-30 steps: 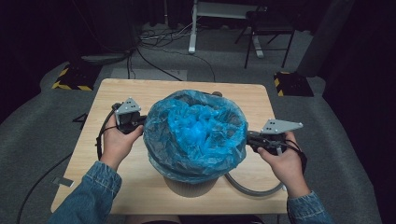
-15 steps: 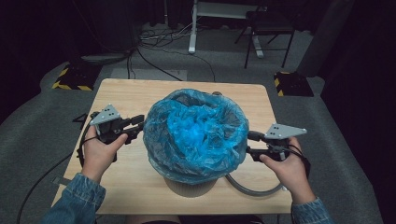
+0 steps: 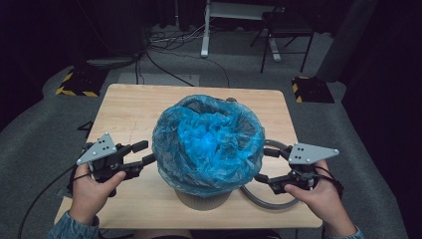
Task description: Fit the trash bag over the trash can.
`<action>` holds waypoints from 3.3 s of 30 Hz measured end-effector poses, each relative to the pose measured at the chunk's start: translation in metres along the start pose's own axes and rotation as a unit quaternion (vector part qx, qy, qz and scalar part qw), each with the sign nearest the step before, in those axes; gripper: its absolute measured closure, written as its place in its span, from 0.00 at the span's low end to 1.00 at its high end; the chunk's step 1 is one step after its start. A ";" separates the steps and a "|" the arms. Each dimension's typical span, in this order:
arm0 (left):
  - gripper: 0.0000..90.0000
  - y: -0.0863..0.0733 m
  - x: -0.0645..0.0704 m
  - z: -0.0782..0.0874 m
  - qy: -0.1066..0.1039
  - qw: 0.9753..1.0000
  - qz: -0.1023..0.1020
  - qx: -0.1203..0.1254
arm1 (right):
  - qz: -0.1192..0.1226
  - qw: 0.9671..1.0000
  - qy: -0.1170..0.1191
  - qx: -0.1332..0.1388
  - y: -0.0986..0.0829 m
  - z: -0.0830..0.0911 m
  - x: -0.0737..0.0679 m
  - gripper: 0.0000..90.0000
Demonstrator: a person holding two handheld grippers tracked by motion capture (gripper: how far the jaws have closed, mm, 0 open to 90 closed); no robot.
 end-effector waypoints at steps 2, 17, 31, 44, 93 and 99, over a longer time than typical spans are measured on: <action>0.51 0.001 0.004 -0.004 -0.014 1.000 -0.003 0.001 | 0.002 1.000 0.001 0.006 0.004 -0.002 -0.001 0.25; 1.00 -0.004 0.014 -0.013 -0.025 0.997 -0.064 -0.020 | 0.001 0.999 0.027 -0.018 -0.005 -0.017 0.005 1.00; 1.00 -0.019 0.012 -0.028 -0.019 0.995 -0.070 -0.067 | 0.002 0.999 0.029 -0.030 -0.013 -0.023 0.001 1.00; 0.61 -0.022 0.013 -0.019 -0.055 0.998 -0.039 -0.012 | 0.006 1.000 0.010 -0.003 -0.016 -0.018 -0.001 0.23; 0.48 -0.039 -0.024 0.009 0.064 0.997 -0.022 -0.027 | -0.011 0.999 -0.020 -0.038 -0.021 -0.002 0.012 0.26; 0.44 -0.051 -0.039 0.011 0.115 0.992 -0.012 -0.058 | -0.005 1.000 -0.015 -0.019 -0.016 0.025 0.009 0.24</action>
Point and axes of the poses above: each handheld gripper's, and its own axes: z roughly backward along the jaws, y roughly out of its top, x roughly to its right, the point moved 3 cm from there along -z, roughly forward along the jaws, and after that the axes turned 14 degrees about -x, right-handed, at the moved point
